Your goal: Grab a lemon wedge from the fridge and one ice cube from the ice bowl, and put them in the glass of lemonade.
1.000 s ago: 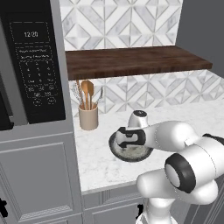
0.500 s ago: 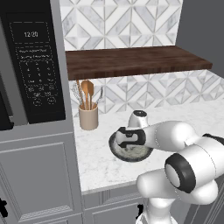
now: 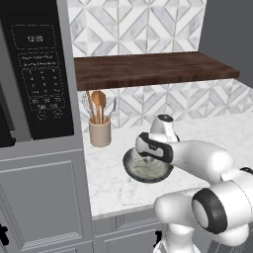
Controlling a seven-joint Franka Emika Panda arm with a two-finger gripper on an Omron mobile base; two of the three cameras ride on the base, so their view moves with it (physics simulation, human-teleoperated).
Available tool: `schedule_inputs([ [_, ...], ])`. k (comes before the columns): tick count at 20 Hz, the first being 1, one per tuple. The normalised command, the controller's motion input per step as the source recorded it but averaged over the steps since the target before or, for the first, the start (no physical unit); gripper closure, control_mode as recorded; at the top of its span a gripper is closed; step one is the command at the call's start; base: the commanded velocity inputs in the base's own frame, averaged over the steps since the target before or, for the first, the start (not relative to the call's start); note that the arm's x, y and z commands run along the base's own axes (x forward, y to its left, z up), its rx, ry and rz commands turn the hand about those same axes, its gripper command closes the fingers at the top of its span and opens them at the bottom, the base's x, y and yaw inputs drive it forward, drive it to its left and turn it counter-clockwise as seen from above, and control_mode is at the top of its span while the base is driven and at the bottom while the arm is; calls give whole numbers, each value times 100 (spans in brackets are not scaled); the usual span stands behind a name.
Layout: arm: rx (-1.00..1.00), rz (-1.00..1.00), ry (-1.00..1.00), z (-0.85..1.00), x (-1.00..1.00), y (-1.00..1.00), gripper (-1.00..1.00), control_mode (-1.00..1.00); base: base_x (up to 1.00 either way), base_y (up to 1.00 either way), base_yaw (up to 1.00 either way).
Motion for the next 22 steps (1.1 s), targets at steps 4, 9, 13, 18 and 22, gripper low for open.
schedule_inputs([
  [4, 9, 0, 0, 41, -6, -42, 100, -100, 0, 0, 0],
  [9, 4, 0, -2, 30, -15, -15, 100, -100, 0, 0, 0],
  [13, 2, 0, -4, 28, -35, -7, 100, -100, 0, 0, 0],
  [18, -14, -11, -23, 27, -55, -8, 100, -100, 0, 0, 0],
  [22, -18, -26, -23, 21, -67, -79, 100, -100, 0, 0, 0],
])
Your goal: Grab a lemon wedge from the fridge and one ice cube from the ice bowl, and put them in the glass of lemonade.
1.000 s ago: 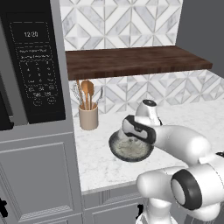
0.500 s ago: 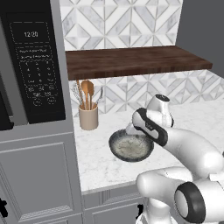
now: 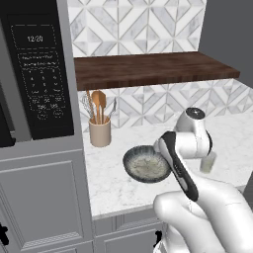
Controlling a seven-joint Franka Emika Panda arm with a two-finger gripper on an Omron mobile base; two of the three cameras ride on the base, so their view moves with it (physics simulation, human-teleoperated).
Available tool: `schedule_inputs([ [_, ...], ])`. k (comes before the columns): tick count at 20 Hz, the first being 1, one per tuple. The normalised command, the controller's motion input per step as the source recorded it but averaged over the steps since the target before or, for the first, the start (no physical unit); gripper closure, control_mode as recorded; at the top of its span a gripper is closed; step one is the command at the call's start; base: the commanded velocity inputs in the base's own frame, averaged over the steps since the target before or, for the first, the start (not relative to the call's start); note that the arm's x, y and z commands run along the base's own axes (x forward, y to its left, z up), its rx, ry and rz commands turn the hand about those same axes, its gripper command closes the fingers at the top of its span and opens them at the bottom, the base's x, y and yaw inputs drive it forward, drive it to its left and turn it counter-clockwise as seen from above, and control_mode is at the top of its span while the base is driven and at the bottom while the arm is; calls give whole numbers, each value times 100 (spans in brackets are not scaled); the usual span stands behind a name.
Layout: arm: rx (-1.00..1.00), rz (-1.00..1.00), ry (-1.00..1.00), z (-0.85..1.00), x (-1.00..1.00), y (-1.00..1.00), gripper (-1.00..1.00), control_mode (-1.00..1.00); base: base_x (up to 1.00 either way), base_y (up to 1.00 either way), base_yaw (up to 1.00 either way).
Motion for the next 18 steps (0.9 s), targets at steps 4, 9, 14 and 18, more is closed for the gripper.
schedule_inputs([
  [4, -2, -31, -11, 34, -33, -100, 100, -100, 0, 0, 0],
  [9, 0, -26, -11, 68, -37, -99, 100, -100, 0, 0, 0],
  [14, 0, -8, -5, 54, -4, -38, 100, -100, 0, 0, 0],
  [18, 9, 0, 8, 13, -5, -48, 100, -100, 0, 0, 0],
])
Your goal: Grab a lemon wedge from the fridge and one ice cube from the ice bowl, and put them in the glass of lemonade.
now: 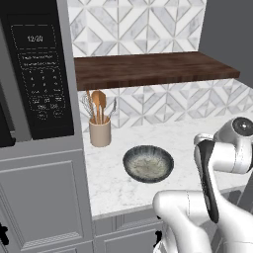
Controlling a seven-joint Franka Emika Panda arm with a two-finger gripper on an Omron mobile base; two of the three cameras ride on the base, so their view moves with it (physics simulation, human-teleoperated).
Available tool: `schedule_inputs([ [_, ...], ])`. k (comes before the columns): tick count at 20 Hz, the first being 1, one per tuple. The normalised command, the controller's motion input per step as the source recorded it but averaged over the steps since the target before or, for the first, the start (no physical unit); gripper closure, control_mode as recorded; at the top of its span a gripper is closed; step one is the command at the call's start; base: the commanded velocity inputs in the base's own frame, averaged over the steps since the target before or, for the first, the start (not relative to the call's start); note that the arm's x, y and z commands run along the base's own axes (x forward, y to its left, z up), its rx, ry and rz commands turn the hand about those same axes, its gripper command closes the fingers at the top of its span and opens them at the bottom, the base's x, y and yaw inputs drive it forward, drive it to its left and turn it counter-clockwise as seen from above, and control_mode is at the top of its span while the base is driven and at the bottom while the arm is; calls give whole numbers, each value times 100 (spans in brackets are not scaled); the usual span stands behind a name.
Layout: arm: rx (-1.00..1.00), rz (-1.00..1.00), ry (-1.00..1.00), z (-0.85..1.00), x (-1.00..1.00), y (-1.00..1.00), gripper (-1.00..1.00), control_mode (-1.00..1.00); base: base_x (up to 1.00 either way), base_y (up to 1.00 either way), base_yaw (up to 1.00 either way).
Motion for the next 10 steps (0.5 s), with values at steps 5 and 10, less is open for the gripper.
schedule_inputs([
  [5, 12, 0, 21, 0, 0, -64, 100, -100, 0, 0, 0],
  [10, 0, 0, 12, 1, 4, -11, 100, -100, 0, 0, 0],
])
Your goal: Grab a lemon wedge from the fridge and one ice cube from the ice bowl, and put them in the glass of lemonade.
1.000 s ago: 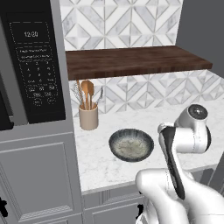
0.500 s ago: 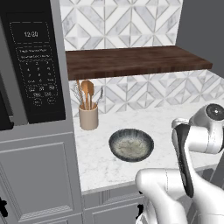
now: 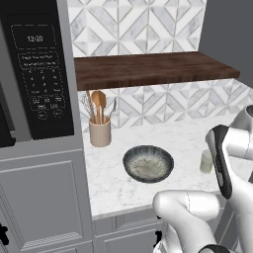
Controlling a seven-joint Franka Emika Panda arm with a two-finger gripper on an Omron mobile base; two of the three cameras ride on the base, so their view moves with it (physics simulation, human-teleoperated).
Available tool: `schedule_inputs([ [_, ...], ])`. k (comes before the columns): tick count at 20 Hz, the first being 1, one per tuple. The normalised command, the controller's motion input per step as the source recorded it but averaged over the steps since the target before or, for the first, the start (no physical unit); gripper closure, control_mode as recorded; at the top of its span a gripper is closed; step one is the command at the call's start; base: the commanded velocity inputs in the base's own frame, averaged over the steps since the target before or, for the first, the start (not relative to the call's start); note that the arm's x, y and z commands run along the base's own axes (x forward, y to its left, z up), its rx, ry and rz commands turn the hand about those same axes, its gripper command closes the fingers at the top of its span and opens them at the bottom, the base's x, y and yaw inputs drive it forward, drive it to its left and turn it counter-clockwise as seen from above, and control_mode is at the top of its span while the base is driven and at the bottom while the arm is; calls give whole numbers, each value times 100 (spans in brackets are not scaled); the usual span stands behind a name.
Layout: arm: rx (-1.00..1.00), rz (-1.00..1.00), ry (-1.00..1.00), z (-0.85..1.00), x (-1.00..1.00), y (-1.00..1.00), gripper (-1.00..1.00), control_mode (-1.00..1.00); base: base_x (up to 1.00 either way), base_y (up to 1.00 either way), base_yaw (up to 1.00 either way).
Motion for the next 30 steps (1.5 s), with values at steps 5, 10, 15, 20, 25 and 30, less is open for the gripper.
schedule_inputs([
  [5, 0, 0, 7, -1, 22, -12, 100, -100, 0, 0, 0],
  [10, 0, 0, 0, -11, 5, -10, 100, -100, 0, 0, 0],
  [15, 0, 0, 0, -5, 0, 3, 100, -100, 0, 0, 0],
  [20, 0, 0, -1, 0, 0, 34, 100, -100, 0, 0, 0],
  [25, 0, -12, 1, -5, 20, 3, 100, -100, 0, 0, 0],
  [30, 0, -6, 8, -1, 42, 13, 100, -100, 0, 0, 0],
])
